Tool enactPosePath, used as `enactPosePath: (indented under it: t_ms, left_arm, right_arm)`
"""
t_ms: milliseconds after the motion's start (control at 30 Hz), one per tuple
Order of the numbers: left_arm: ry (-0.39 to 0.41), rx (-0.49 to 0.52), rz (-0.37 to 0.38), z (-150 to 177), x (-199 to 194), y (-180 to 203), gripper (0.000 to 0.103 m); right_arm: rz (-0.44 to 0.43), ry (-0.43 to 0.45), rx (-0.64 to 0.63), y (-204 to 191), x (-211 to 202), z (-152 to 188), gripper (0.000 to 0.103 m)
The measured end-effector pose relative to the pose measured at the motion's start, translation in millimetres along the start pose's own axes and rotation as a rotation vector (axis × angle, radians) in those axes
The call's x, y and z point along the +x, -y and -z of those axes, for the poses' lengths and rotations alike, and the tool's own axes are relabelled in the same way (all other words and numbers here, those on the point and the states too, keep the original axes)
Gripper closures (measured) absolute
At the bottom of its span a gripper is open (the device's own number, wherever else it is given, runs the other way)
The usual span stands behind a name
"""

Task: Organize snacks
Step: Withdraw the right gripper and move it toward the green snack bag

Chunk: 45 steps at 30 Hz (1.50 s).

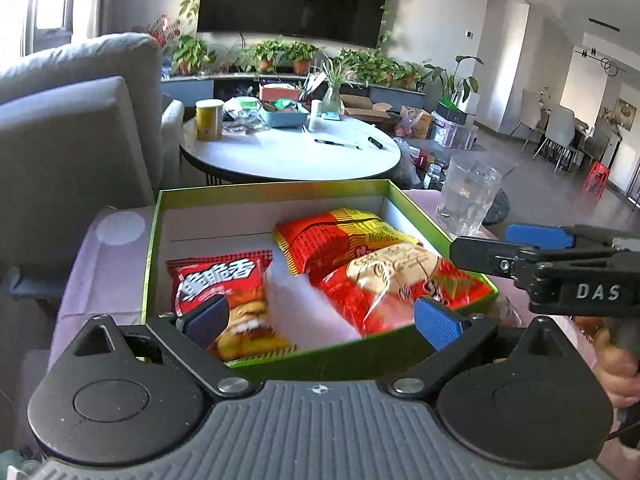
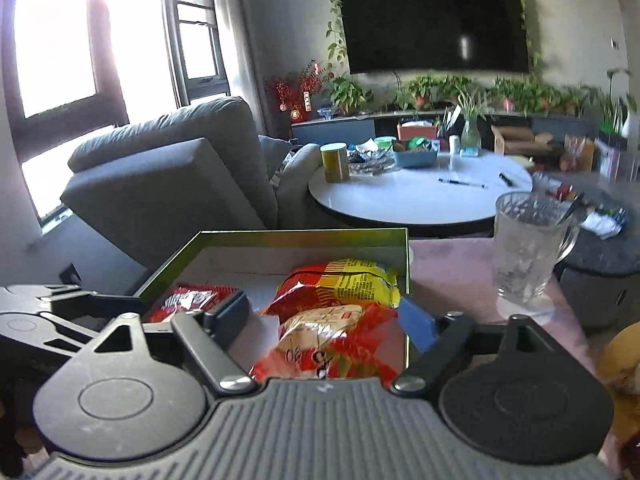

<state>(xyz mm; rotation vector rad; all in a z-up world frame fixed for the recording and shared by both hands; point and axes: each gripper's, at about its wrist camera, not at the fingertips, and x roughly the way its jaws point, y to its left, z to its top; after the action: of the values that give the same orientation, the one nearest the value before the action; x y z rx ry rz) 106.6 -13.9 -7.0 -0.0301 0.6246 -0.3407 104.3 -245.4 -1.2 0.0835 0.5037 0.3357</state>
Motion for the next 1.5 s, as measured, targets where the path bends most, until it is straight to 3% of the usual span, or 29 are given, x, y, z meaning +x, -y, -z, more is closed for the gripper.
enactPosePath:
  t_ms: [533, 700, 833, 1033, 1167, 1500]
  left_arm:
    - [-0.013, -0.014, -0.020, 45, -59, -12, 0.003]
    - [-0.027, 0.010, -0.020, 60, -71, -10, 0.003]
    - [-0.047, 0.000, -0.024, 73, -76, -14, 0.003]
    - [-0.087, -0.025, -0.023, 90, -75, -18, 0.003]
    - [-0.085, -0.019, -0.020, 95, -80, -18, 0.003]
    - [-0.092, -0.042, -0.042, 107, -91, -32, 0.003]
  right_arm:
    - [-0.049, 0.024, -0.034, -31, -53, 27, 0.038]
    - [-0.023, 0.074, -0.055, -38, -69, 26, 0.038]
    - [-0.053, 0.084, -0.019, -34, -85, 27, 0.038]
    - [-0.243, -0.140, 0.022, -41, -84, 50, 0.038]
    - [-0.262, -0.243, 0.000, -54, -78, 66, 0.038]
    - [-0.362, -0.513, 0.146, -59, -60, 95, 0.039]
